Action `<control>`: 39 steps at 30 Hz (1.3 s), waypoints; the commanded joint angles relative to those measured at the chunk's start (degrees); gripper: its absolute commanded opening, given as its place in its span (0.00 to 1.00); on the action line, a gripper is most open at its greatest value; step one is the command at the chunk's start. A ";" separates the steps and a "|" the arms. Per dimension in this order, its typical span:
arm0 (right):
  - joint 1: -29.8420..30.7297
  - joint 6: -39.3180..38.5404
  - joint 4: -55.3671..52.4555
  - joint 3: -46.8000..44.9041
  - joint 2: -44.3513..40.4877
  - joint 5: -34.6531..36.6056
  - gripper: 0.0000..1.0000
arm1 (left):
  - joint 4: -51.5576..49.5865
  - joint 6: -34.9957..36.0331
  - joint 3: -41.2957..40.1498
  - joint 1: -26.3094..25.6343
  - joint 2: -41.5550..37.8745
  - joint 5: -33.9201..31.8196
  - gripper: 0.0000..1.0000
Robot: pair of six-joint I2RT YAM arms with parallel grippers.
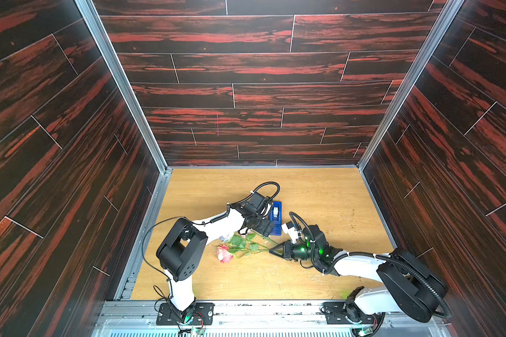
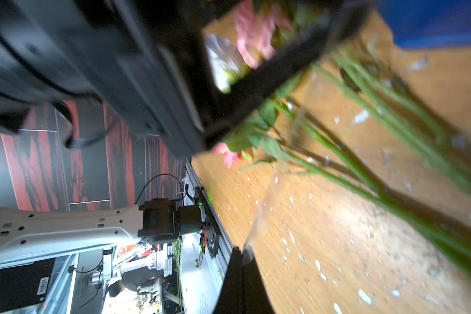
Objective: Wrap bouquets with tape
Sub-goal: Pull the tape from the tape cutter, then stick the tape to the bouquet.
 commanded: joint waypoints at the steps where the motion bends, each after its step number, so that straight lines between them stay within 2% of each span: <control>1: 0.56 0.82 1.65 -2.07 0.68 -2.42 0.00 | 5.25 -0.98 0.41 0.45 -0.77 -1.58 0.92; 16: 0.55 3.96 13.94 -5.20 12.42 -0.54 0.00 | 3.72 -0.66 -1.15 0.45 -4.24 -1.48 0.92; 21: 0.54 4.34 14.33 -5.11 13.86 0.15 0.00 | 2.48 -1.29 -3.45 0.43 -9.43 -1.84 0.92; 30: 0.56 4.60 15.38 -4.93 16.97 0.15 0.14 | 4.41 -6.73 -11.45 -1.40 -18.40 1.52 0.92; 39: 0.58 4.96 14.79 -5.72 16.41 0.42 0.31 | 6.30 -7.78 -10.57 -8.51 -12.26 0.25 0.92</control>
